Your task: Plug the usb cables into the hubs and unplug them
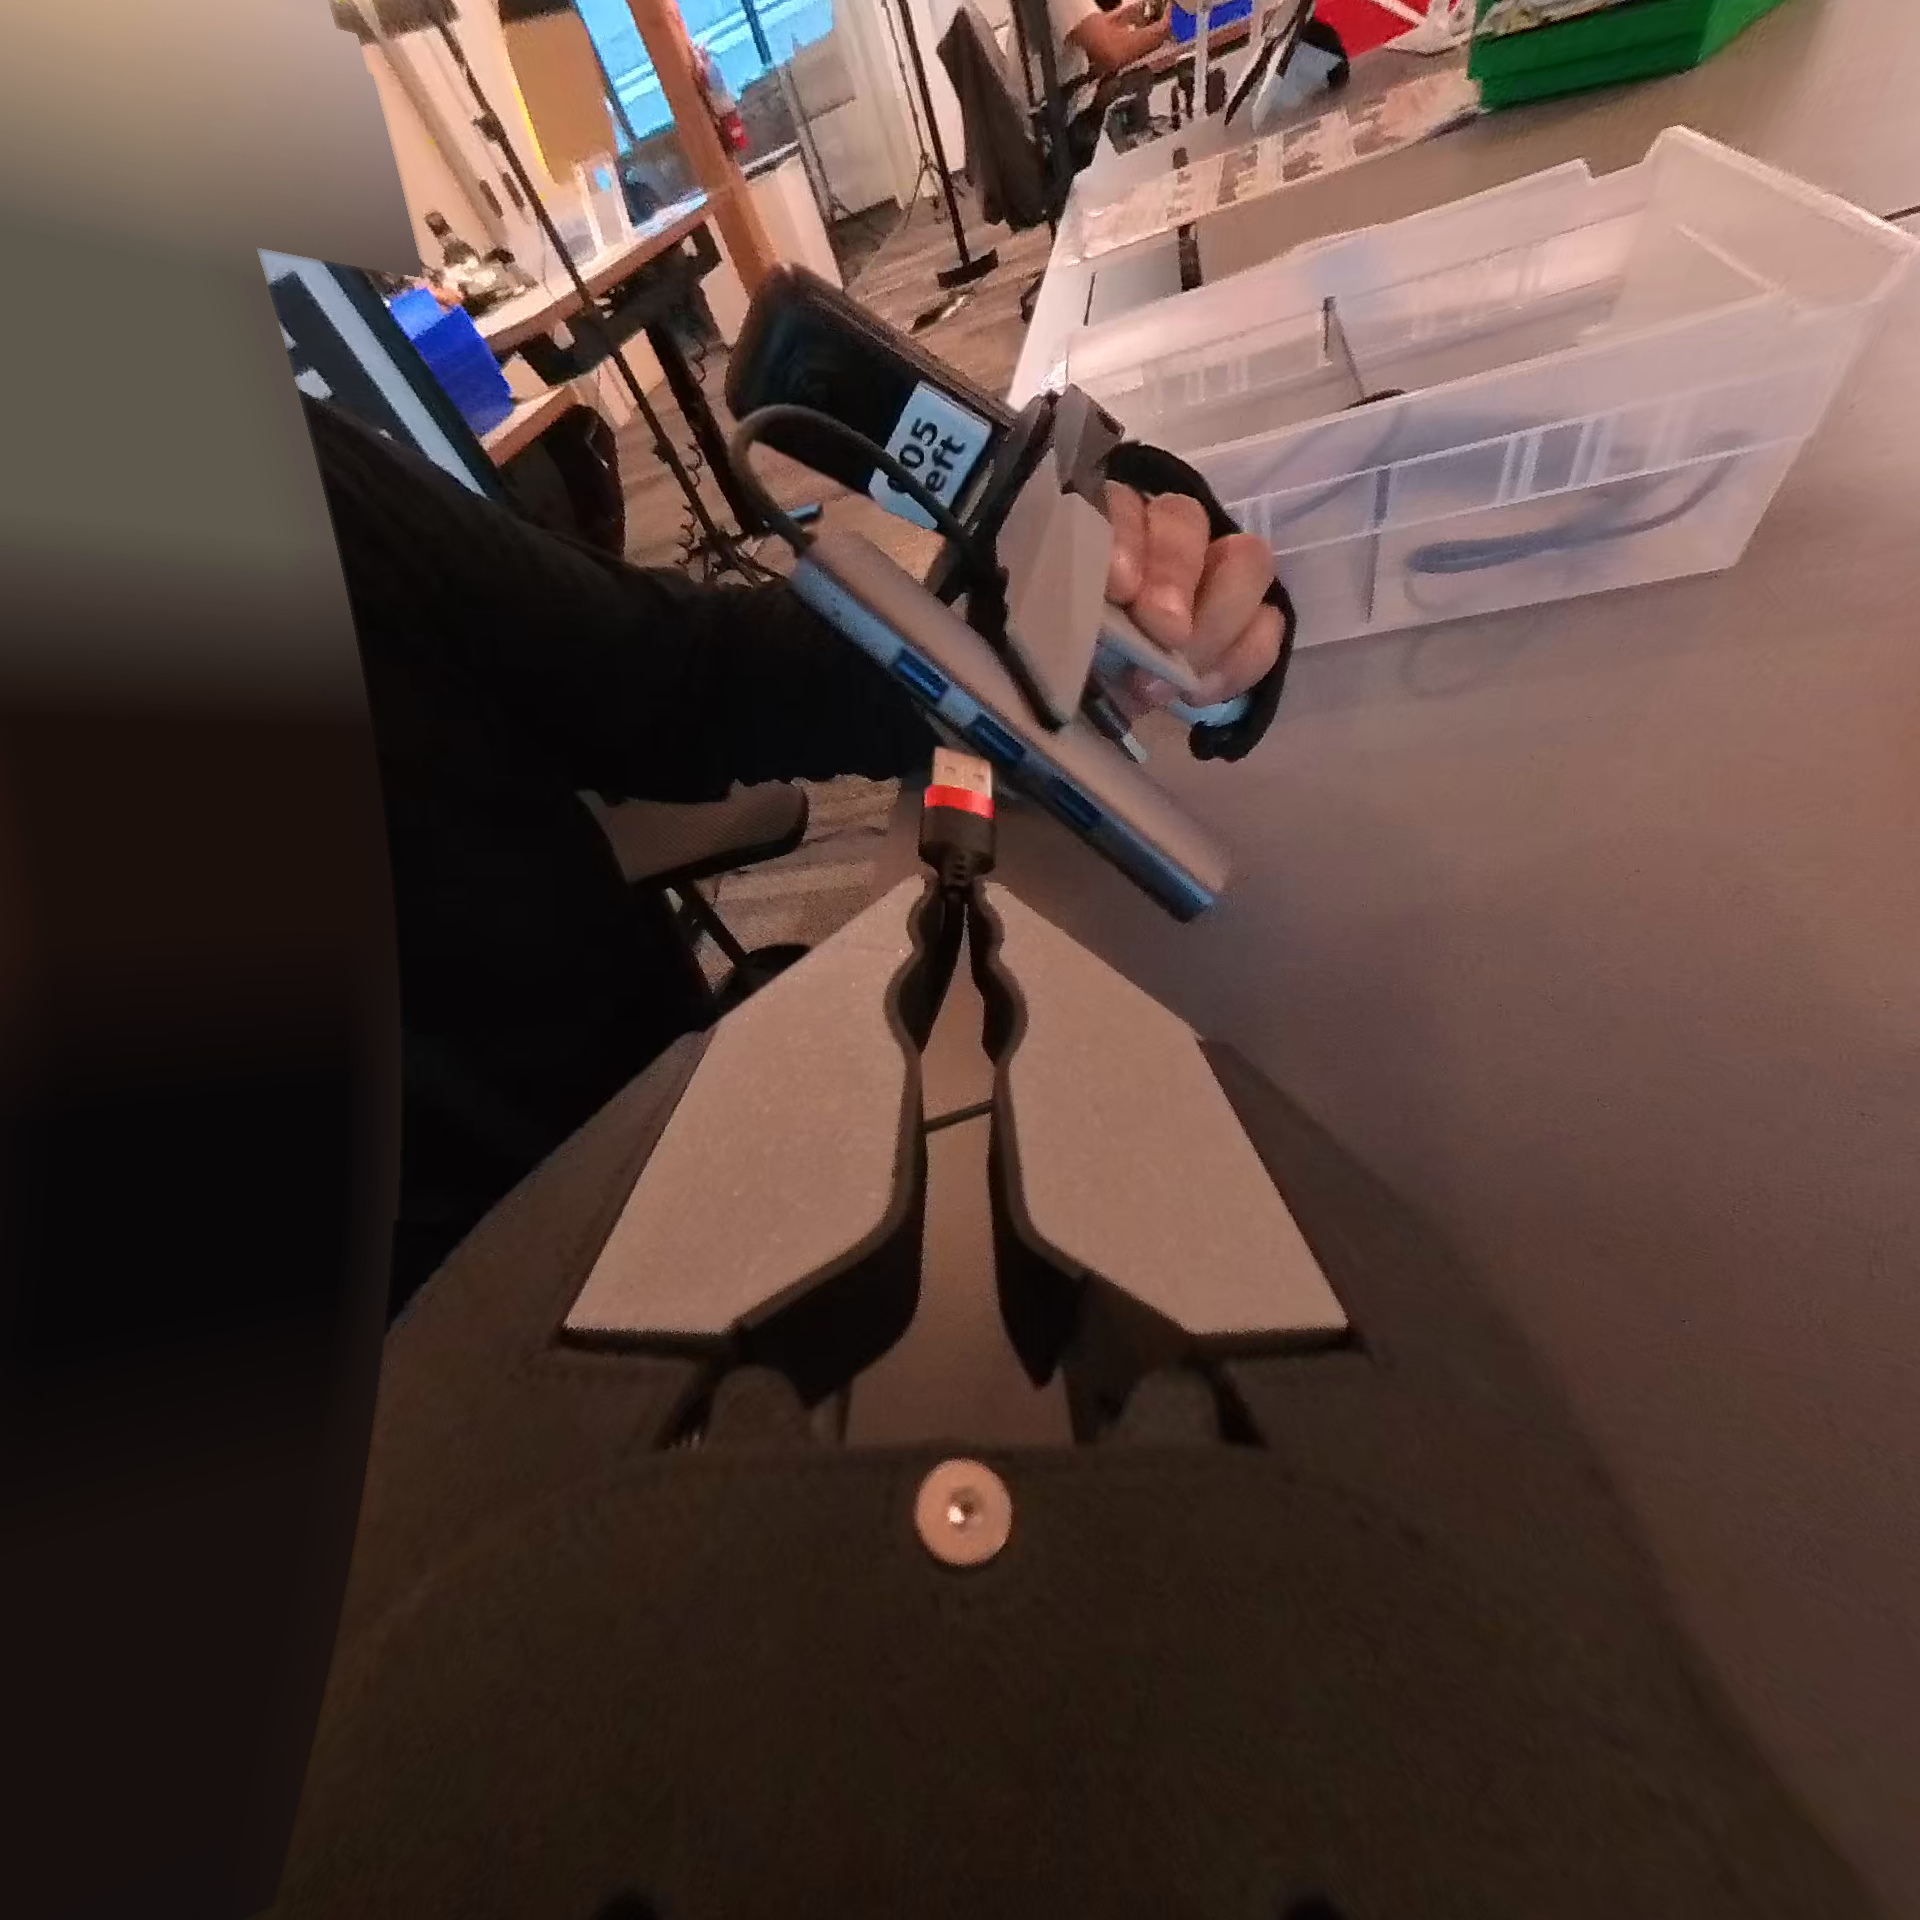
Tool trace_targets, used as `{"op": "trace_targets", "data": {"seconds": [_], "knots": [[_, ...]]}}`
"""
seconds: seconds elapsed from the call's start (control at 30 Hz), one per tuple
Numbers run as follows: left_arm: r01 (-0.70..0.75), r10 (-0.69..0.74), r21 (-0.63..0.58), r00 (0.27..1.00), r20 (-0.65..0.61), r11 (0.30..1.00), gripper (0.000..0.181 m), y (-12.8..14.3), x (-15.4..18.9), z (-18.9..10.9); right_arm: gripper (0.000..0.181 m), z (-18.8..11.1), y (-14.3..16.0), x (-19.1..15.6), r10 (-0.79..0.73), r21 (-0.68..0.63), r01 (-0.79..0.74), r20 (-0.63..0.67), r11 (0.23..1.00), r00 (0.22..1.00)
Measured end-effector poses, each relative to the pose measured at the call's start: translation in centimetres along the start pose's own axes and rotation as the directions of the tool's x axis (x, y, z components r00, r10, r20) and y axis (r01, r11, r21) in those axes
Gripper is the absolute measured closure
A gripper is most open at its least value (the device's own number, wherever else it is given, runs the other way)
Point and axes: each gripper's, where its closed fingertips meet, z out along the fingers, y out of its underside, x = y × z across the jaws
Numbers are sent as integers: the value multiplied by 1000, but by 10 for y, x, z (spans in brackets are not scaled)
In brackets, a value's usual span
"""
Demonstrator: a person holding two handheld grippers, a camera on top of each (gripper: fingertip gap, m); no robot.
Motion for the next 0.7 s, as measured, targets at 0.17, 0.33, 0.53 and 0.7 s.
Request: {"op": "trace_targets", "data": {"seconds": [0.17,0.33,0.53,0.7], "knots": [[0,2,31,999,-47,1000,167,-7,7,-1,180,1,0,-2,3,-2,-3,5,1000,1000],[0,3,34,998,-60,999,167,-8,9,-2,180,2,0,-3,0,-2,0,8,1000,1000],[-11,12,18,998,-66,1000,167,-6,11,-1,180,2,2,0,-8,-12,8,-9,1000,1000],[-28,24,-76,998,-50,997,167,11,8,1,180,4,9,7,5,-48,-6,-27,999,1000]]}}
